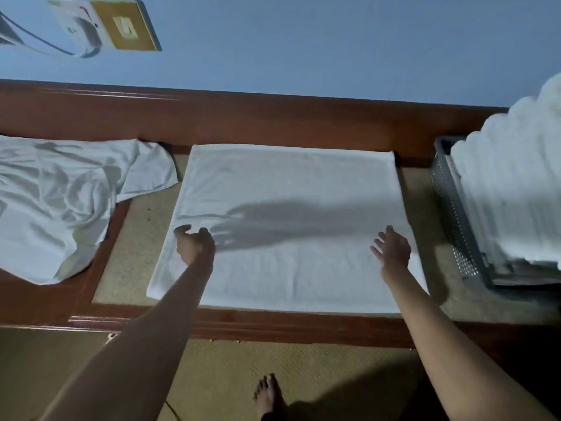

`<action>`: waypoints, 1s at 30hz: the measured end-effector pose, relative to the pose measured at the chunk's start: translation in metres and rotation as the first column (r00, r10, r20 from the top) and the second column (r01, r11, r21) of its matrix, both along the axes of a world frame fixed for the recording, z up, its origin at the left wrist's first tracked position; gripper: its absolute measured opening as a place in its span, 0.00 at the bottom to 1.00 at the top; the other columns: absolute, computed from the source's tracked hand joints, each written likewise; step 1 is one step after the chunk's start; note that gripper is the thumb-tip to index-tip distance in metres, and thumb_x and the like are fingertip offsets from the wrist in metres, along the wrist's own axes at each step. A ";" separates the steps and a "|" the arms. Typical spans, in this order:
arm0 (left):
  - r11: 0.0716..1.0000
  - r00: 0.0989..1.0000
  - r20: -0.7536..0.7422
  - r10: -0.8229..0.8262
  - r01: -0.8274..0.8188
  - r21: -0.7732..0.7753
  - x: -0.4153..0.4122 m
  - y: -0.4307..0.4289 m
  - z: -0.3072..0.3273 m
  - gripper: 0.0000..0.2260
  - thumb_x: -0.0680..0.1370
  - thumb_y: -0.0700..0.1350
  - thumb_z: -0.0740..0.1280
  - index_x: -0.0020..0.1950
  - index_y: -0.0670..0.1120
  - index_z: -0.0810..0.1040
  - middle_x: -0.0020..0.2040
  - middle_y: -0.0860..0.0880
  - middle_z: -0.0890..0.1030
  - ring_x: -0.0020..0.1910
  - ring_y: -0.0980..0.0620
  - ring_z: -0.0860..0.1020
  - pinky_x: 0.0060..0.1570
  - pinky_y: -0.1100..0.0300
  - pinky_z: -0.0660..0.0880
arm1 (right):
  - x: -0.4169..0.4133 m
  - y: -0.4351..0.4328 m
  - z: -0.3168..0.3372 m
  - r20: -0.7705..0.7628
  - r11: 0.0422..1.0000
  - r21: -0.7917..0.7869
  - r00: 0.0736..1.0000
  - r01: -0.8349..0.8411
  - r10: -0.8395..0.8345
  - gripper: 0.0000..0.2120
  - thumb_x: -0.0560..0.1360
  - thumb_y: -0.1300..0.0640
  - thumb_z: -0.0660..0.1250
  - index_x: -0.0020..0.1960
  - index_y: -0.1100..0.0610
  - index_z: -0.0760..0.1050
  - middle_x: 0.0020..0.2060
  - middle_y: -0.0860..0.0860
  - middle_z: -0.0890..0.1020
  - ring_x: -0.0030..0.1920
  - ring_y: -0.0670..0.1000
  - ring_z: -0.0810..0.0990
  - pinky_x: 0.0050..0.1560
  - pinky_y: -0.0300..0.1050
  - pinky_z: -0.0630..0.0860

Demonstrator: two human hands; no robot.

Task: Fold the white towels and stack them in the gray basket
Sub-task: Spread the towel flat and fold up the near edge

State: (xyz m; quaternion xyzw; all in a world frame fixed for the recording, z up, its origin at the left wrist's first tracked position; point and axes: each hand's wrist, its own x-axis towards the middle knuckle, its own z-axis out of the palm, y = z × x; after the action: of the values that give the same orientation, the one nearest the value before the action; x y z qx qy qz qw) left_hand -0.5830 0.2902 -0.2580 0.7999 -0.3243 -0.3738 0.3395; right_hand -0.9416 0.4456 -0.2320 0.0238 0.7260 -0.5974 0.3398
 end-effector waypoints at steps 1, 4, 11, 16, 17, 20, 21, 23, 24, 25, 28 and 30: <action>0.980 0.978 0.136 -0.161 0.174 -0.093 -0.016 0.014 -0.003 0.13 0.79 0.40 0.66 0.64 0.45 0.73 0.56 0.41 0.82 0.54 0.39 0.80 0.48 0.52 0.73 | 0.009 0.003 -0.007 -0.178 0.989 0.088 0.975 -0.117 0.131 0.11 0.83 0.54 0.63 0.62 0.59 0.75 0.57 0.57 0.81 0.54 0.55 0.80 0.63 0.55 0.77; 0.695 0.713 0.411 -0.568 0.683 -0.226 -0.061 0.048 -0.017 0.13 0.78 0.39 0.67 0.63 0.45 0.76 0.55 0.43 0.79 0.55 0.40 0.76 0.52 0.47 0.73 | 0.030 0.021 -0.042 -0.609 0.862 0.332 0.610 -0.383 0.506 0.13 0.83 0.57 0.62 0.66 0.60 0.74 0.62 0.57 0.79 0.64 0.57 0.78 0.65 0.50 0.74; 0.160 0.018 0.592 -0.806 0.969 0.189 -0.132 0.075 -0.057 0.28 0.85 0.63 0.48 0.84 0.58 0.50 0.85 0.50 0.45 0.83 0.50 0.41 0.80 0.44 0.41 | 0.049 0.026 -0.092 -0.532 0.474 0.785 -0.042 -0.398 0.846 0.27 0.85 0.43 0.50 0.82 0.51 0.57 0.82 0.56 0.53 0.82 0.54 0.49 0.80 0.57 0.52; 0.179 -0.040 0.643 -0.765 0.946 0.271 -0.132 0.082 -0.065 0.29 0.84 0.67 0.44 0.83 0.62 0.40 0.84 0.53 0.36 0.81 0.52 0.33 0.80 0.45 0.36 | 0.010 0.038 -0.094 -0.463 0.359 0.838 -0.189 -0.410 0.866 0.29 0.85 0.38 0.45 0.83 0.47 0.49 0.83 0.51 0.46 0.82 0.50 0.40 0.81 0.54 0.44; 0.177 -0.047 0.648 -0.760 0.945 0.276 -0.133 0.082 -0.064 0.29 0.84 0.67 0.44 0.83 0.62 0.39 0.84 0.53 0.36 0.81 0.52 0.33 0.80 0.45 0.36 | 0.001 0.041 -0.093 -0.463 0.356 0.840 -0.200 -0.408 0.863 0.29 0.85 0.38 0.44 0.83 0.47 0.48 0.83 0.51 0.45 0.82 0.49 0.40 0.81 0.54 0.43; 0.193 -0.028 0.654 -0.756 0.945 0.263 -0.135 0.082 -0.064 0.29 0.84 0.67 0.45 0.83 0.63 0.40 0.84 0.54 0.38 0.82 0.52 0.35 0.80 0.45 0.39 | -0.036 0.056 -0.094 -0.466 0.365 0.844 -0.199 -0.393 0.862 0.30 0.85 0.37 0.43 0.83 0.47 0.47 0.83 0.51 0.44 0.82 0.49 0.40 0.81 0.55 0.44; 0.195 -0.025 0.658 -0.753 0.946 0.258 -0.136 0.083 -0.064 0.29 0.84 0.67 0.45 0.83 0.63 0.41 0.84 0.54 0.39 0.82 0.52 0.35 0.81 0.44 0.40 | -0.050 0.062 -0.094 -0.473 0.387 0.847 -0.187 -0.364 0.861 0.30 0.85 0.37 0.42 0.83 0.47 0.47 0.83 0.52 0.45 0.82 0.51 0.41 0.81 0.57 0.46; 0.197 -0.022 0.664 -0.748 0.947 0.254 -0.138 0.083 -0.062 0.28 0.84 0.67 0.45 0.83 0.64 0.41 0.84 0.54 0.39 0.82 0.52 0.36 0.81 0.44 0.41 | -0.074 0.070 -0.094 -0.496 0.467 0.840 -0.041 -0.277 0.867 0.31 0.84 0.36 0.42 0.83 0.49 0.49 0.83 0.54 0.49 0.82 0.55 0.47 0.80 0.60 0.51; 0.200 -0.020 0.661 -0.750 0.946 0.255 -0.138 0.084 -0.061 0.28 0.84 0.67 0.45 0.83 0.64 0.41 0.84 0.54 0.39 0.82 0.53 0.36 0.81 0.43 0.41 | -0.081 0.072 -0.095 -0.506 0.515 0.823 0.103 -0.239 0.856 0.32 0.84 0.35 0.40 0.83 0.49 0.50 0.82 0.56 0.52 0.82 0.58 0.51 0.79 0.62 0.52; 0.205 -0.019 0.663 -0.749 0.944 0.259 -0.138 0.085 -0.061 0.28 0.84 0.67 0.45 0.83 0.64 0.41 0.84 0.54 0.40 0.82 0.53 0.36 0.81 0.43 0.42 | -0.085 0.070 -0.095 -0.507 0.554 0.808 0.242 -0.202 0.827 0.33 0.83 0.35 0.39 0.83 0.49 0.51 0.82 0.58 0.55 0.81 0.61 0.53 0.78 0.64 0.53; 0.219 -0.011 0.664 -0.748 0.940 0.263 -0.140 0.087 -0.059 0.28 0.84 0.67 0.44 0.83 0.63 0.41 0.84 0.54 0.40 0.82 0.53 0.37 0.81 0.43 0.42 | -0.073 0.055 -0.090 -0.518 0.604 0.787 0.396 -0.128 0.758 0.35 0.83 0.36 0.40 0.83 0.55 0.51 0.81 0.62 0.54 0.81 0.63 0.51 0.79 0.66 0.48; 0.224 -0.010 0.672 -0.740 0.939 0.260 -0.140 0.087 -0.060 0.28 0.84 0.67 0.43 0.83 0.63 0.41 0.84 0.53 0.40 0.82 0.53 0.37 0.81 0.43 0.41 | -0.048 0.044 -0.079 -0.622 0.678 0.722 0.300 -0.139 0.724 0.33 0.85 0.39 0.44 0.83 0.58 0.51 0.82 0.61 0.52 0.82 0.60 0.48 0.80 0.63 0.45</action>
State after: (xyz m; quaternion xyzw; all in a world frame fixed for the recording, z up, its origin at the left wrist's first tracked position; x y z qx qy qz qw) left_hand -0.7230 0.3774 -0.3178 0.4464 -0.8858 -0.1266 -0.0036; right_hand -0.9891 0.4900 -0.3106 -0.4031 0.8997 -0.1616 0.0440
